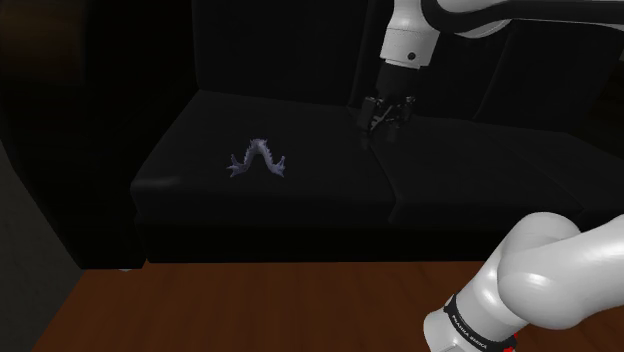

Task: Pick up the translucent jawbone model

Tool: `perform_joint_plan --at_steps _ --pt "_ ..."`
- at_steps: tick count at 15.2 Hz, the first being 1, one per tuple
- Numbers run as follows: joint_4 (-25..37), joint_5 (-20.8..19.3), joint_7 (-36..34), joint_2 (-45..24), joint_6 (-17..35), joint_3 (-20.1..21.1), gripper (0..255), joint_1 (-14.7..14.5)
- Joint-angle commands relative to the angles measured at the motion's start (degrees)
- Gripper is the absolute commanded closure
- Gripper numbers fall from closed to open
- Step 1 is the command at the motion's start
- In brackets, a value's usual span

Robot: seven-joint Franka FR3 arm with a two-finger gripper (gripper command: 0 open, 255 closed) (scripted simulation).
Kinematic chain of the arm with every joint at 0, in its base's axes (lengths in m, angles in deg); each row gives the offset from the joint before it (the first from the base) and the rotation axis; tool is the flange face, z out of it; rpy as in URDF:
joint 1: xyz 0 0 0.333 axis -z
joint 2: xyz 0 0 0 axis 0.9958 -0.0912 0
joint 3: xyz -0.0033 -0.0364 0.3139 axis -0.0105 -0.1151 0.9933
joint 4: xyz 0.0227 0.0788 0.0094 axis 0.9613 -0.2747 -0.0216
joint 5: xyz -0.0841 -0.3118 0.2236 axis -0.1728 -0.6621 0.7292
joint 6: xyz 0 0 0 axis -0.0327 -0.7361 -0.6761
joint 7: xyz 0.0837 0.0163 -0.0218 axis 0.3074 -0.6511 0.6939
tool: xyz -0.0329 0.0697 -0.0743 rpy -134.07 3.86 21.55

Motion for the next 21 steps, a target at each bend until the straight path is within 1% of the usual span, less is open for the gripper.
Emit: perform_joint_plan --at_steps 1,5,9,12,16,21 --pt "1.3 1.6 -2.5 -2.5 1.8 1.9 0 -0.8" --pt "4.9 4.0 -6.9 -7.8 4.9 5.2 0 -2.1" --pt "9.5 5.3 -11.4 -13.7 7.6 8.4 0 -3.2" --pt "13.6 5.7 -14.7 -18.5 9.5 10.6 0 -3.9" --pt "19.7 5.3 -19.2 -25.0 11.3 13.3 0 -4.9" --pt "16.0 5.4 -18.8 -25.2 15.1 13.4 0 -5.0"
